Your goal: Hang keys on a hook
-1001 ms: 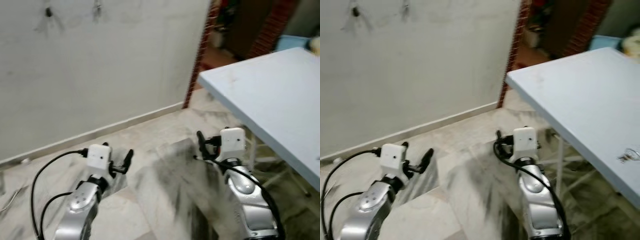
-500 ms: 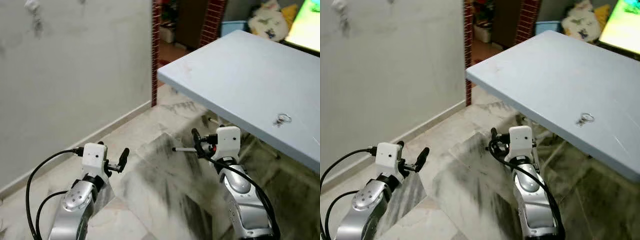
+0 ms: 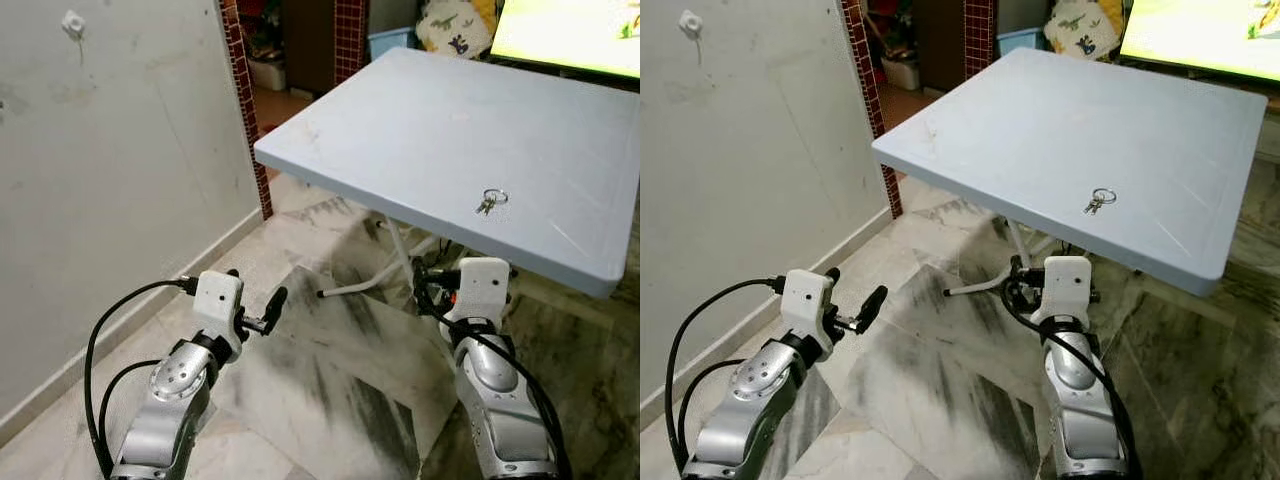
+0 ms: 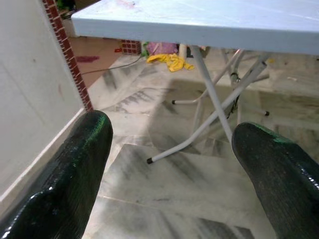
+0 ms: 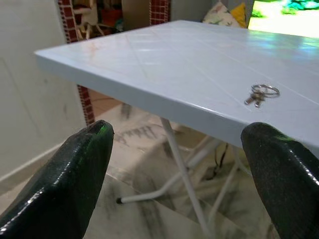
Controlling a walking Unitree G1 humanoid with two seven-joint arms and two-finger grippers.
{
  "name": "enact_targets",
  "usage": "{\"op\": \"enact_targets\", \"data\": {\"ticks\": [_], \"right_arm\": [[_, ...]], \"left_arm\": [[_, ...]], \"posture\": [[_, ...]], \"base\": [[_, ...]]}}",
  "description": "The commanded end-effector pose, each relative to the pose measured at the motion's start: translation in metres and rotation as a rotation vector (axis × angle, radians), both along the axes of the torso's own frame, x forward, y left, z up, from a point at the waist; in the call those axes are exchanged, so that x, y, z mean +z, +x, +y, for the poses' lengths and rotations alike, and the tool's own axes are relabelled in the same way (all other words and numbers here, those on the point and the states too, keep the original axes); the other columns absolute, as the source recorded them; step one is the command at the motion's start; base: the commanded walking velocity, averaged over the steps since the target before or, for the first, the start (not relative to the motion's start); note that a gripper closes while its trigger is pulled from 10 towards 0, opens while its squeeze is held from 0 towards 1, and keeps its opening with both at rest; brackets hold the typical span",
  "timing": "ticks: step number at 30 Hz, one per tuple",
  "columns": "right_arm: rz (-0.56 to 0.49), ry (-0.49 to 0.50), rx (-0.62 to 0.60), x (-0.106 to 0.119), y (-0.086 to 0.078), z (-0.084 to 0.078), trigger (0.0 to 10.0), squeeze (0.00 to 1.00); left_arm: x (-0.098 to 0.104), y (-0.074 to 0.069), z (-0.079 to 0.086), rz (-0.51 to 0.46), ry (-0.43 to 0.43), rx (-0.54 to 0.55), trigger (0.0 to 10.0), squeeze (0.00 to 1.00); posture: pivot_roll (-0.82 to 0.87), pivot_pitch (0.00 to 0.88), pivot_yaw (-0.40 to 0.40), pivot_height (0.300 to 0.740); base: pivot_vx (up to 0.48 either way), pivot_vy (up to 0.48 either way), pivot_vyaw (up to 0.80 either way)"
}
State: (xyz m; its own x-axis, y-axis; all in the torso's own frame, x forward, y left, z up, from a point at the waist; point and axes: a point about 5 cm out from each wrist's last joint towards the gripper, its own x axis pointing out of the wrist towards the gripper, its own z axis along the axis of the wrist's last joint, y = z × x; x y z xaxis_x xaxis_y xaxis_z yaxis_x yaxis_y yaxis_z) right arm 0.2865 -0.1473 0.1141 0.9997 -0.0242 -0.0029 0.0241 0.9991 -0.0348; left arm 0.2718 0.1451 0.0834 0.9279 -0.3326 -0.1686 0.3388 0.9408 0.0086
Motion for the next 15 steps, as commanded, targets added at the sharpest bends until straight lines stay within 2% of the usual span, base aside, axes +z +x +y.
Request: {"op": "enact_targets", "data": {"ticks": [1, 4, 7, 15], "right_arm": [[0.011, 0.005, 0.01, 0.001, 0.001, 0.002, 10.0, 0.0], [0.001, -0.021, 0.029, 0.003, 0.001, 0.003, 10.0, 0.0], [0.009, -0.023, 0.018, 0.002, 0.002, 0.0, 10.0, 0.0], [0.014, -0.063, 0.047, 0.006, 0.007, -0.001, 10.0, 0.0]], "left_arm": [[-0.002, 0.002, 0.003, 0.008, 0.012, 0.027, 10.0, 0.0], [0.002, 0.003, 0.002, -0.003, -0.02, 0.037, 10.0, 0.0], [-0.003, 0.003, -0.001, 0.002, 0.0, 0.031, 10.0, 0.0], [-0.005, -0.002, -0.007, -0.006, -0.023, 0.058, 10.0, 0.0]], "posture": [[-0.02, 0.068, 0.066, 0.74], [-0.02, 0.068, 0.065, 0.74], [-0.02, 0.073, 0.046, 0.74], [-0.01, 0.084, -0.021, 0.74]], "base": [[0.0, 0.0, -0.79], [0.0, 0.0, -0.79], [0.0, 0.0, -0.79], [0.0, 0.0, -0.79]]}}
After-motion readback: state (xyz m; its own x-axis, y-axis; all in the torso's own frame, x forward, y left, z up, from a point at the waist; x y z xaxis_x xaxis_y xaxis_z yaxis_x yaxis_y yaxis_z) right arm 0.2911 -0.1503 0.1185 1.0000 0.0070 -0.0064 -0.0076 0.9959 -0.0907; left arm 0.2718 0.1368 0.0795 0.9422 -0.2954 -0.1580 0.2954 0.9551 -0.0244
